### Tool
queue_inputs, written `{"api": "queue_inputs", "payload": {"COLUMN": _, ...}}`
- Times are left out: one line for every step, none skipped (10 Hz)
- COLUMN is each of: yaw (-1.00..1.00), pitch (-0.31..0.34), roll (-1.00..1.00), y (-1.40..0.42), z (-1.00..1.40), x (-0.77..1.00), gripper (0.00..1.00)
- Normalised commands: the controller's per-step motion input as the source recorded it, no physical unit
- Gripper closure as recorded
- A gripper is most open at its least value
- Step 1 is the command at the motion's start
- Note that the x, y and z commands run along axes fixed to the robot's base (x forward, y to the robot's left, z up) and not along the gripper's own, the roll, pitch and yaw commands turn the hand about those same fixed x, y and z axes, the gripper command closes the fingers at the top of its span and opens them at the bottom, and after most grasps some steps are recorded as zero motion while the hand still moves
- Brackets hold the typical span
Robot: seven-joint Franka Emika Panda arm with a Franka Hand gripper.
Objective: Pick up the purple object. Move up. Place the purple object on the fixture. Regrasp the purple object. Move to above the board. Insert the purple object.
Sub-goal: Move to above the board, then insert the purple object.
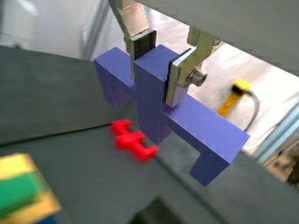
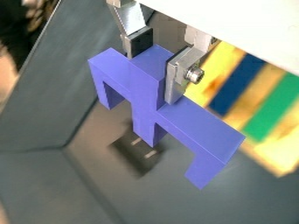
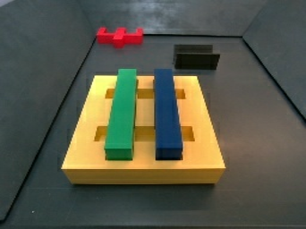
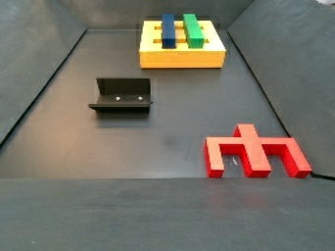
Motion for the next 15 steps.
{"api": "queue_inputs", "payload": {"yaw": -0.09, "pitch": 0.103, "roll": -1.0, "y": -0.82, "z": 0.17, "x": -0.62, "gripper": 1.0}}
{"api": "queue_inputs", "payload": {"yaw": -0.08, "pitch": 0.104, "roll": -1.0, "y": -0.54, "z": 0.1, "x": -0.43, "gripper": 1.0}}
{"api": "queue_inputs", "payload": {"yaw": -0.07, "pitch": 0.102, "roll": -1.0, "y": -0.23, "z": 0.05, "x": -0.21, "gripper": 1.0}}
{"api": "queue_inputs", "payload": {"yaw": -0.07, "pitch": 0.098, "roll": -1.0, "y": -0.13, "z": 0.04, "x": -0.15, "gripper": 1.0}}
{"api": "queue_inputs", "payload": {"yaw": -0.06, "pitch": 0.086, "roll": -1.0, "y": -0.07, "z": 0.02, "x": -0.12, "gripper": 1.0}}
{"api": "queue_inputs", "payload": {"yaw": -0.05, "pitch": 0.077, "roll": -1.0, "y": -0.02, "z": 0.01, "x": -0.09, "gripper": 1.0}}
{"api": "queue_inputs", "payload": {"yaw": -0.03, "pitch": 0.057, "roll": -0.9, "y": 0.01, "z": 0.01, "x": -0.06, "gripper": 1.0}}
{"api": "queue_inputs", "payload": {"yaw": -0.02, "pitch": 0.025, "roll": -0.67, "y": 0.02, "z": 0.0, "x": -0.05, "gripper": 1.0}}
{"api": "queue_inputs", "payload": {"yaw": -0.01, "pitch": 0.001, "roll": -0.4, "y": 0.01, "z": 0.0, "x": -0.04, "gripper": 1.0}}
{"api": "queue_inputs", "payload": {"yaw": -0.01, "pitch": -0.008, "roll": -0.26, "y": 0.01, "z": 0.0, "x": -0.03, "gripper": 1.0}}
{"api": "queue_inputs", "payload": {"yaw": -0.01, "pitch": -0.016, "roll": -0.21, "y": 0.01, "z": 0.0, "x": -0.03, "gripper": 1.0}}
{"api": "queue_inputs", "payload": {"yaw": 0.09, "pitch": -0.163, "roll": -0.12, "y": -0.37, "z": -0.51, "x": -0.08, "gripper": 1.0}}
{"api": "queue_inputs", "payload": {"yaw": 0.19, "pitch": -0.201, "roll": 0.0, "y": -0.75, "z": -0.73, "x": -0.07, "gripper": 1.0}}
{"api": "queue_inputs", "payload": {"yaw": 0.19, "pitch": -0.174, "roll": 0.0, "y": -0.85, "z": -0.63, "x": -0.01, "gripper": 1.0}}
{"api": "queue_inputs", "payload": {"yaw": 0.16, "pitch": -0.18, "roll": 0.0, "y": -0.87, "z": -0.63, "x": -0.02, "gripper": 1.0}}
